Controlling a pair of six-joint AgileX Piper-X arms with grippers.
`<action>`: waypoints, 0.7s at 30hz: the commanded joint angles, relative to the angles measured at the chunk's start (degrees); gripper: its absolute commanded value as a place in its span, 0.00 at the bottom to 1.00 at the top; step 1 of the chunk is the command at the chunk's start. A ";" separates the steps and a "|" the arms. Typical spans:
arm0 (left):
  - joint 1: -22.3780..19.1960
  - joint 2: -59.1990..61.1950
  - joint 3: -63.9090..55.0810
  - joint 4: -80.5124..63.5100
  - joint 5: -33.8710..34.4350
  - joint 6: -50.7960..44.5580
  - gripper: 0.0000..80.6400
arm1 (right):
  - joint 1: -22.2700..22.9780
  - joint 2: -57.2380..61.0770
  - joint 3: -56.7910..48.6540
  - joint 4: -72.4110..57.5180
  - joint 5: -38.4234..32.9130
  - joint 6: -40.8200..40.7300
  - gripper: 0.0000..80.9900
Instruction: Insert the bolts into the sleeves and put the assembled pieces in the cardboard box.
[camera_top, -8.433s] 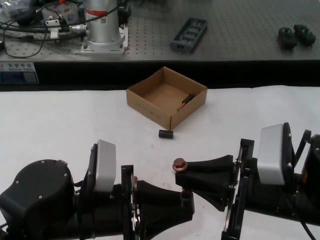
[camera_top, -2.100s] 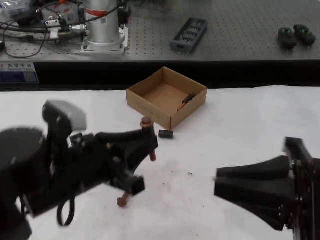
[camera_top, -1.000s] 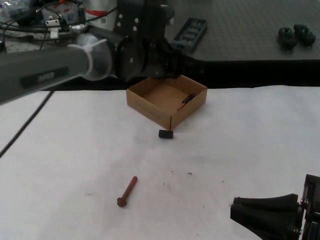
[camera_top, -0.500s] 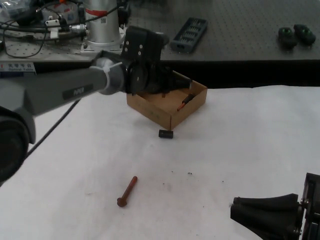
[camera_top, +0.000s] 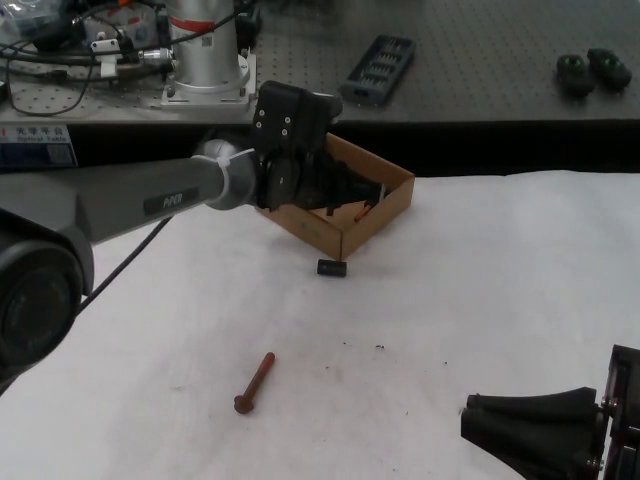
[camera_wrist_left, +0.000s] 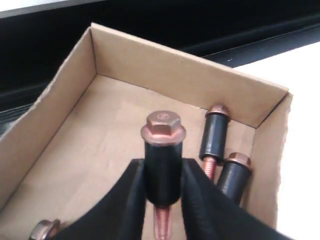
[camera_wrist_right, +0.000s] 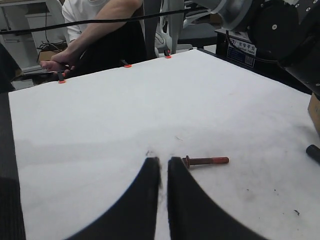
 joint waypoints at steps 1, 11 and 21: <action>0.13 -0.40 -1.03 -1.31 0.48 0.60 0.28 | -0.35 -0.37 -0.10 -0.63 0.03 -0.57 0.07; 0.13 -1.61 -1.03 -0.73 1.30 1.82 0.50 | -0.35 -0.37 0.69 -1.12 0.15 -0.54 0.07; 0.13 -11.72 -1.03 14.43 1.30 12.63 0.49 | -0.35 -0.37 0.77 -1.42 2.68 -0.60 0.07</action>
